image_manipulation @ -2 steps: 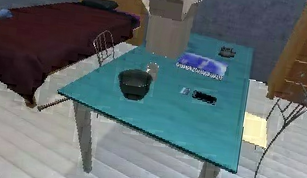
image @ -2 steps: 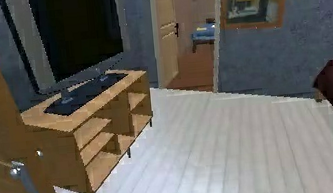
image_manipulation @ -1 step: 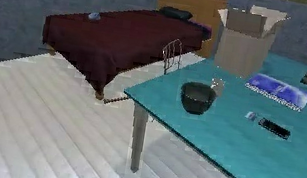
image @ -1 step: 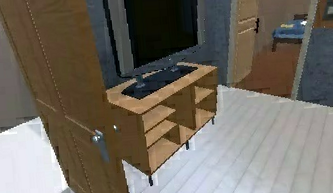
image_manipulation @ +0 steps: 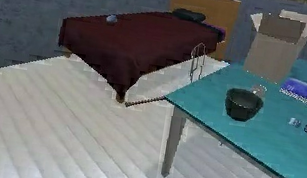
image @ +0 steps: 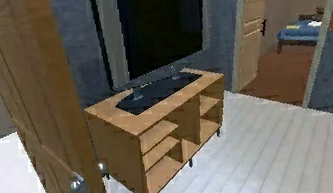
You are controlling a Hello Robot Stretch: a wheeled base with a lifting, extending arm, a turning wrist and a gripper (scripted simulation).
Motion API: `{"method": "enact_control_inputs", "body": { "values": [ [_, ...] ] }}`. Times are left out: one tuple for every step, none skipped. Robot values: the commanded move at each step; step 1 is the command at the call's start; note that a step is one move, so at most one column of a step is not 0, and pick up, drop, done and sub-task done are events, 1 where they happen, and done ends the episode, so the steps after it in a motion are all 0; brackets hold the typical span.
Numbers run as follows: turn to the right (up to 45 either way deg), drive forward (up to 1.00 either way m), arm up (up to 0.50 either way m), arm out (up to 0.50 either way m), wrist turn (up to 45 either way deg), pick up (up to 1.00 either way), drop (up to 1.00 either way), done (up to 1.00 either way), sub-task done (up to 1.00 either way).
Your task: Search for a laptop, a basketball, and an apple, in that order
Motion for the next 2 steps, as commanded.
{"method": "enact_control_inputs", "body": {
  "values": [
    [27.0, 0.0, 0.0, 0.0, 0.0, 0.0, 0.0, 0.0, 0.0],
    [0.0, 1.0, 0.0, 0.0, 0.0, 0.0, 0.0, 0.0, 0.0]
  ]
}}
